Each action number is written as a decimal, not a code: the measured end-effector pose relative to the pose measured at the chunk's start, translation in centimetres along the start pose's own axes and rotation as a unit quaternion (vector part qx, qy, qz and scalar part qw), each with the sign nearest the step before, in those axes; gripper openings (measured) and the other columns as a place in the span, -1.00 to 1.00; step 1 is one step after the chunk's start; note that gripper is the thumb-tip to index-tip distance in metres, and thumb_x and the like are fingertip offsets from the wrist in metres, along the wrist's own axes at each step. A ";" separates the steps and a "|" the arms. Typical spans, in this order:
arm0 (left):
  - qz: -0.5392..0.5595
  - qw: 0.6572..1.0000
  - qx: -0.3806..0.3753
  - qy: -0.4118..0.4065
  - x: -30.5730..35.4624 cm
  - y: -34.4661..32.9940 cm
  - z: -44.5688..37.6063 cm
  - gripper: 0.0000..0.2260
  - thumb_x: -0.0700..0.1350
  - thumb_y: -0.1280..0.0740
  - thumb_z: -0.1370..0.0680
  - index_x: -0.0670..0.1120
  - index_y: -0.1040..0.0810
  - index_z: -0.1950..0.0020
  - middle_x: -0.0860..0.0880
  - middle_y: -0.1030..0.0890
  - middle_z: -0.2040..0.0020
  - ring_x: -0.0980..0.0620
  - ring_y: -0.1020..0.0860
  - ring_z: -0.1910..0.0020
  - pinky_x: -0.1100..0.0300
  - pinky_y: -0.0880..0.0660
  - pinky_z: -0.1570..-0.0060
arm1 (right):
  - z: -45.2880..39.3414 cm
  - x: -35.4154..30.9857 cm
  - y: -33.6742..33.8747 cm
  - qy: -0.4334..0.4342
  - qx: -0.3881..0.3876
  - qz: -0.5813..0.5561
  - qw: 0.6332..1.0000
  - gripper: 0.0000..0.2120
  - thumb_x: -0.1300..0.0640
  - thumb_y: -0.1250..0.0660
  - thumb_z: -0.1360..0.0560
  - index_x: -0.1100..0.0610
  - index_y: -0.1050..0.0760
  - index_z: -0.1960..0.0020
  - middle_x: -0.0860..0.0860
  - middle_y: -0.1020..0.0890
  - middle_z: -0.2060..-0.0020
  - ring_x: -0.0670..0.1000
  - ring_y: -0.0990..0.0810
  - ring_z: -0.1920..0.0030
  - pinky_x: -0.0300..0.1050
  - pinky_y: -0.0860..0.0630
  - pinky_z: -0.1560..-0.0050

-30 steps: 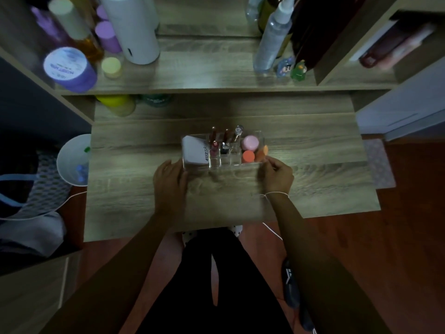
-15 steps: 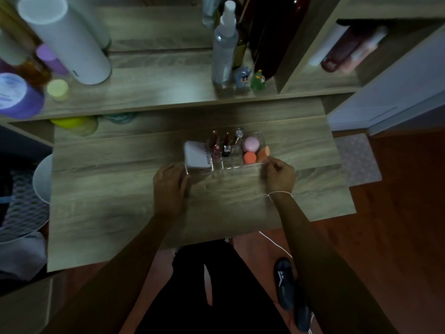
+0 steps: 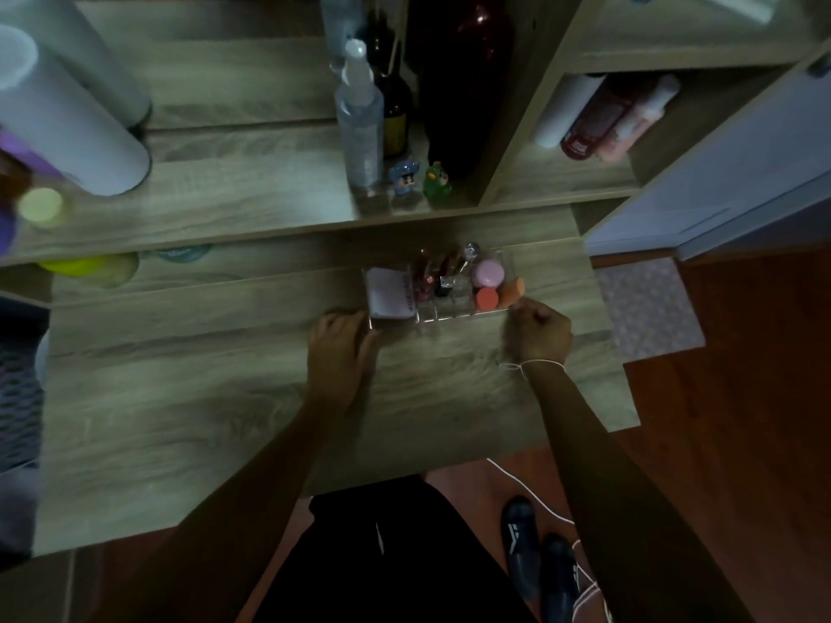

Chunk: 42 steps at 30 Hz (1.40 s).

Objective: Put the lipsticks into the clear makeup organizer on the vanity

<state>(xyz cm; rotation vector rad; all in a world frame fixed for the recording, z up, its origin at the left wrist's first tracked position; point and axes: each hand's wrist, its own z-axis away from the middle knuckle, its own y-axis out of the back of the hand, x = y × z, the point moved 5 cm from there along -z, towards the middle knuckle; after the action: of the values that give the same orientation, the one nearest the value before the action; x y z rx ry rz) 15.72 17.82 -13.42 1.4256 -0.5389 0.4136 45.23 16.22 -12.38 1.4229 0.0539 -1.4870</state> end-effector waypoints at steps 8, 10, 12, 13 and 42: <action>0.005 1.000 0.003 -0.010 1.3 -0.8 -1.4 -0.80 -0.05 -0.30 -0.55 -0.14 -0.55 -0.10 -0.15 -0.61 -0.03 -0.14 -0.48 -0.07 -0.01 -0.36 -0.08 | -1.9 0.0 0.6 -0.011 0.023 0.020 0.999 -0.86 0.08 -0.37 -0.47 0.05 -0.68 0.04 0.15 -0.73 0.06 0.18 -0.65 0.00 -0.07 -0.53 -0.06; 0.002 1.000 0.003 -0.005 1.5 -1.0 -1.7 -0.80 -0.06 -0.31 -0.55 -0.14 -0.55 -0.08 -0.16 -0.61 -0.02 -0.16 -0.49 -0.06 -0.03 -0.37 -0.07 | -2.3 0.0 0.6 -0.004 0.019 0.021 1.000 -0.86 0.08 -0.36 -0.47 0.04 -0.68 0.05 0.11 -0.74 0.08 0.15 -0.66 0.02 -0.13 -0.51 -0.03; 0.001 1.000 0.015 -0.016 1.8 -1.0 -1.8 -0.82 -0.08 -0.33 -0.53 -0.16 -0.56 -0.05 -0.18 -0.61 0.01 -0.17 -0.49 -0.04 -0.03 -0.37 -0.04 | -2.7 0.2 0.6 -0.007 0.019 0.021 1.000 -0.86 0.08 -0.36 -0.46 0.02 -0.69 0.06 0.09 -0.74 0.09 0.13 -0.66 0.03 -0.19 -0.48 0.01; 0.000 1.000 0.020 -0.021 1.9 -1.0 -1.7 -0.83 -0.10 -0.34 -0.53 -0.16 -0.56 -0.05 -0.18 -0.61 0.01 -0.18 -0.49 -0.04 -0.02 -0.37 -0.03 | -2.9 0.3 0.6 -0.009 0.019 0.022 1.000 -0.86 0.08 -0.36 -0.46 0.02 -0.69 0.07 0.08 -0.74 0.10 0.13 -0.66 0.03 -0.19 -0.48 0.01; -0.180 0.978 -0.098 -0.049 3.5 -6.2 4.8 -0.46 0.04 0.02 -0.60 -0.27 -0.11 -0.48 -0.25 -0.19 -0.51 -0.16 -0.14 -0.50 -0.14 -0.01 -0.46 | 4.1 4.5 -2.2 0.265 -0.055 0.308 0.912 -0.50 0.09 -0.06 -0.63 0.29 -0.07 -0.50 0.25 -0.19 -0.50 0.20 -0.12 -0.53 0.18 -0.06 -0.53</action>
<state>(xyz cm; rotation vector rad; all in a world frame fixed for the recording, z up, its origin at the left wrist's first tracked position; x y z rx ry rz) 21.62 12.18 -16.11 1.3226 -0.3764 -0.0003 41.92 11.89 -15.87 1.5292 0.0196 -0.5534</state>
